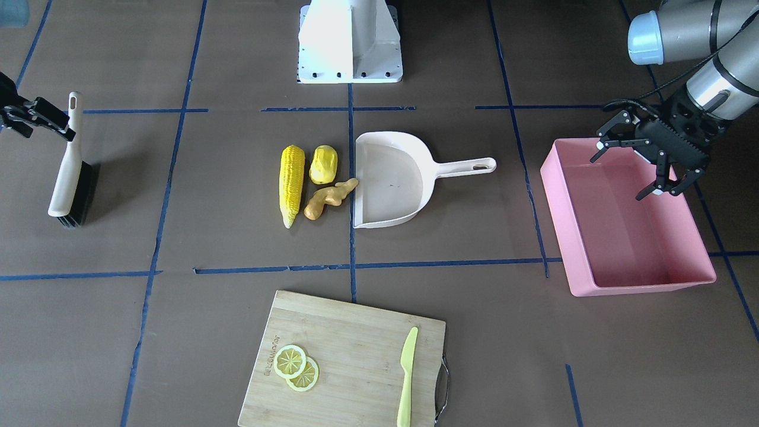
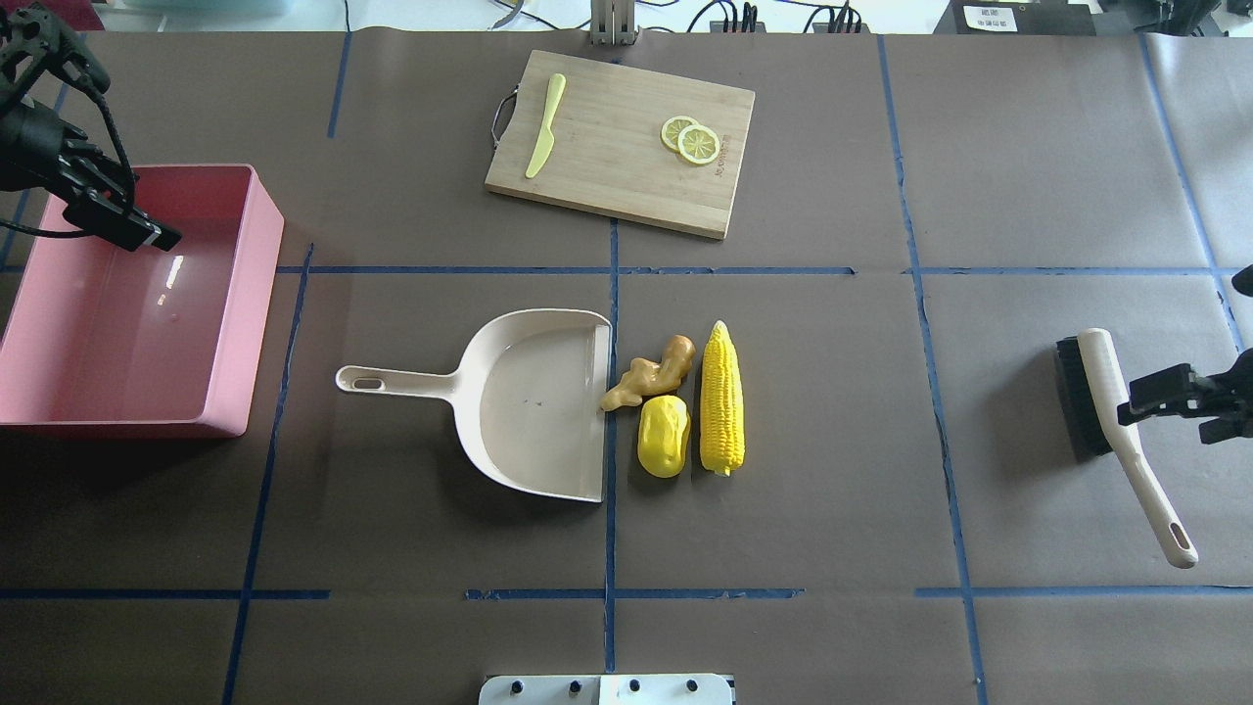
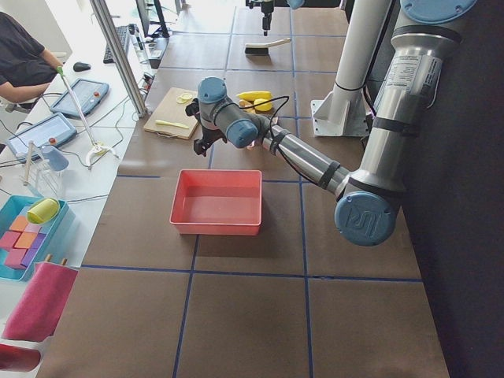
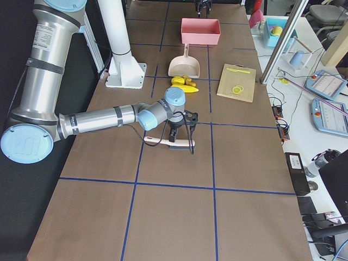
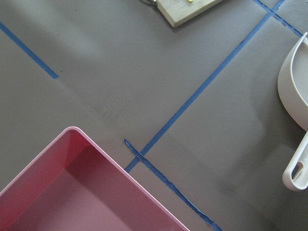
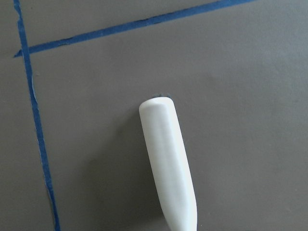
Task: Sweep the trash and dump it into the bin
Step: 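Move the left gripper over the pink bin while the right gripper reaches the brush handle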
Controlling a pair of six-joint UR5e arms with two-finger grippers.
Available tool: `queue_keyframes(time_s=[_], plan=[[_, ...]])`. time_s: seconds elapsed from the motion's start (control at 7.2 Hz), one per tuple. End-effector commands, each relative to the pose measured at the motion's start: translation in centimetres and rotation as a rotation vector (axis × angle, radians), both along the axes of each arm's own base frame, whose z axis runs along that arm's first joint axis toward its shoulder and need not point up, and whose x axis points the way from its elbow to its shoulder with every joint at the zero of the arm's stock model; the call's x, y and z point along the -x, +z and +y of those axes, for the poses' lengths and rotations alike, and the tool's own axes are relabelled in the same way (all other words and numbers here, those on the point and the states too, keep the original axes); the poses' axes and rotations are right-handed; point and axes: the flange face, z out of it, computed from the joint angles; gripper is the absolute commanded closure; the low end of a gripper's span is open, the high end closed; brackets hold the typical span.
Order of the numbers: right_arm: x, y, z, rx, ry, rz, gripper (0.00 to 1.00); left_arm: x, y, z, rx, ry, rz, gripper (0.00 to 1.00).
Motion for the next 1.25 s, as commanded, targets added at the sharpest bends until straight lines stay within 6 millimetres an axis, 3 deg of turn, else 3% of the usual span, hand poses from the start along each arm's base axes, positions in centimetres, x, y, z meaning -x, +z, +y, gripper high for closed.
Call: queue_keyframes(time_s=[0.0, 0.56, 0.69, 0.83, 1.11], plan=[[3.7, 1.6, 2.3, 0.047, -0.05, 0.049, 0.01, -1.2, -0.2, 0.2, -0.004, 0.019, 0.0, 0.0], [3.8, 5.3, 2.9, 0.074, -0.062, 0.114, 0.01, -1.8, 0.1, 0.1, -0.003, 0.028, -0.005, 0.0], [3.8, 5.3, 2.9, 0.069, -0.061, 0.12, 0.07, -1.9, -0.1, 0.0, -0.006, 0.027, -0.004, 0.0], [4.0, 5.3, 2.8, 0.067, -0.064, 0.118, 0.22, -1.9, -0.1, 0.0, -0.006, 0.027, -0.004, 0.0], [5.1, 5.1, 3.3, 0.058, -0.096, 0.115, 0.33, -1.9, -0.1, 0.0, -0.008, 0.028, -0.004, 0.0]])
